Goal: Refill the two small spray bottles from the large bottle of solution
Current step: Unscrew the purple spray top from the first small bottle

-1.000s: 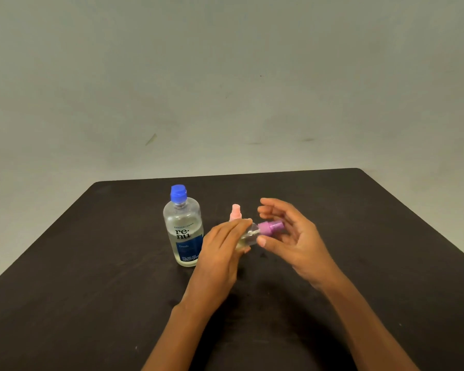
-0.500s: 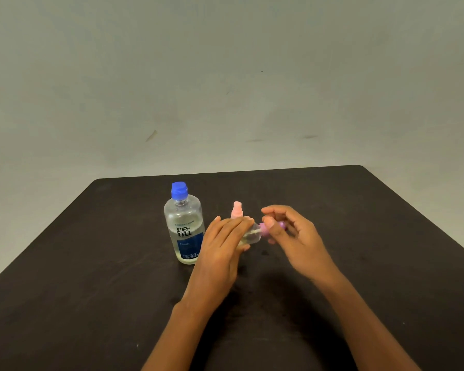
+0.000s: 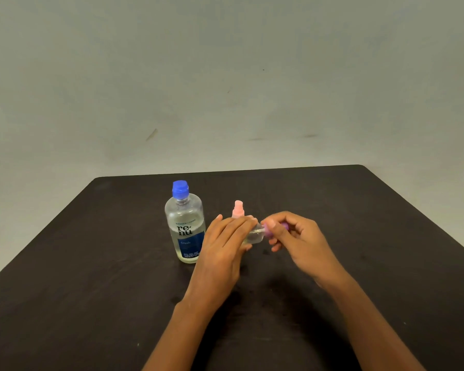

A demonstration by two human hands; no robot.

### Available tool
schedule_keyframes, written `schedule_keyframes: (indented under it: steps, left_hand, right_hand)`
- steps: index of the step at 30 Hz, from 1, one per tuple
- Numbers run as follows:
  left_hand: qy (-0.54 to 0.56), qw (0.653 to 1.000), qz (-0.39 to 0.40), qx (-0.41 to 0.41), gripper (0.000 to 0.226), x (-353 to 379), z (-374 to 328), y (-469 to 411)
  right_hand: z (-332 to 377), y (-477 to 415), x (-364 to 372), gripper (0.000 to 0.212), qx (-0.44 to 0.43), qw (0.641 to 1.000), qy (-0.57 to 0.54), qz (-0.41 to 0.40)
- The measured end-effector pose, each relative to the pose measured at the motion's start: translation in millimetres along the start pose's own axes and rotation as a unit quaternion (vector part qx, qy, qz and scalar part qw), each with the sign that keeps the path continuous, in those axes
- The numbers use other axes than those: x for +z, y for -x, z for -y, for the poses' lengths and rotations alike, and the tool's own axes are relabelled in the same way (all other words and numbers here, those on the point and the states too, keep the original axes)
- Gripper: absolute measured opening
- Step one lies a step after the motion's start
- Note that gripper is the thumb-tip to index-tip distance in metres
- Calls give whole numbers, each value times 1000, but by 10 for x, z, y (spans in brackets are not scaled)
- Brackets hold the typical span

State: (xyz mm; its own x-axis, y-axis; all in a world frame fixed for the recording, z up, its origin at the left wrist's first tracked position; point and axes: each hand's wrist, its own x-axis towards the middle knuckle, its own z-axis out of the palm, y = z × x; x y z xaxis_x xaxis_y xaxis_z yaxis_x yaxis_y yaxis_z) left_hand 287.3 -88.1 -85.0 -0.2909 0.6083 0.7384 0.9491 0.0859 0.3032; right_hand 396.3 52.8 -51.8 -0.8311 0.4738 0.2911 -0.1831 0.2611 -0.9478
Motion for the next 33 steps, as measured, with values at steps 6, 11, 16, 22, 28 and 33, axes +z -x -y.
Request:
schedule_keyframes:
  steps: [6,11,16,22,28,33]
  left_hand:
    - [-3,1000,0,-5,40,14,18,7]
    - [0,1000,11,-8,40,21,19,12]
    - [-1,1000,8,-12,41,13,25,15]
    - [-6,1000,21,-12,42,29,22,24]
    - [-2,1000,24,-16,41,19,15,19]
    - [11,999,31,-13,42,19,-5,20]
  right_hand:
    - [-1,14,-52,31,12,998,-62,27]
    - [13,10,1,21,38,999,-16,-2]
    - [24,17,-124,25,19,999,-30,34]
    - [25,8,-28,26,61,997,-42,20]
    - [21,13,-77,13,44,998,-48,-19]
    - [48,37,-109,24,53,998,-18,-21]
